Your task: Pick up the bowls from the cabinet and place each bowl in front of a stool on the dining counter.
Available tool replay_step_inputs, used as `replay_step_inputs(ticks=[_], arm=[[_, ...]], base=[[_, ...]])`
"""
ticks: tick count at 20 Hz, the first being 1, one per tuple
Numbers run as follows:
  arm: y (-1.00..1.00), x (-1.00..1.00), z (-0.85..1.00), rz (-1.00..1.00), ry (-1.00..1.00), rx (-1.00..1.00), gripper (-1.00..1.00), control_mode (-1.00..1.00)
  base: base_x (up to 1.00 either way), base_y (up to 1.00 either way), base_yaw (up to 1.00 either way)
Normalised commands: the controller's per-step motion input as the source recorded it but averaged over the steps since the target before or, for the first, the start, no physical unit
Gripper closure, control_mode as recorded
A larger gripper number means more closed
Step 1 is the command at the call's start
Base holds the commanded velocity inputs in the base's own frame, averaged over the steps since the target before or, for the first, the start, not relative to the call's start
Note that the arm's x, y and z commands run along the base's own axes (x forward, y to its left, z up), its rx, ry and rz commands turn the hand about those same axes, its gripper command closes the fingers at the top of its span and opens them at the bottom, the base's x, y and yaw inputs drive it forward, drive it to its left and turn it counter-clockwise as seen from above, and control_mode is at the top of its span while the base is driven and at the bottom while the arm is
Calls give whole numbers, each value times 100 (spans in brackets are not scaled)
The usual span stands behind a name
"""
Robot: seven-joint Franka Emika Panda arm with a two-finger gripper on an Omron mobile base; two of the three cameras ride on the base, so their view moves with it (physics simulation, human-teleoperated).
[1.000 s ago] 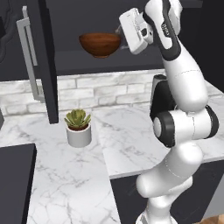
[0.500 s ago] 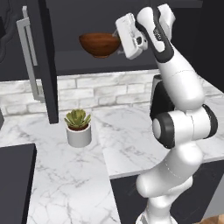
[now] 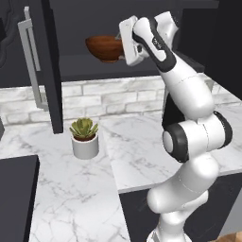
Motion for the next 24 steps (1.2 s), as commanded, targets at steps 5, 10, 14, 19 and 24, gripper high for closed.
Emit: replay_step_inputs(ticks=[5, 10, 14, 19, 24], arm=[[2, 51, 0, -8, 0, 0, -100, -100], [0, 47, 0, -3, 4, 0, -100, -100], [0, 19, 0, -2, 8, 0, -100, -100], [3, 1, -1, -2, 10, 0, 100, -100], [6, 0, -6, 0, 5, 0, 100, -100]], base=[[0, 0, 0], [0, 0, 0], [0, 0, 0], [0, 0, 0], [0, 0, 0]])
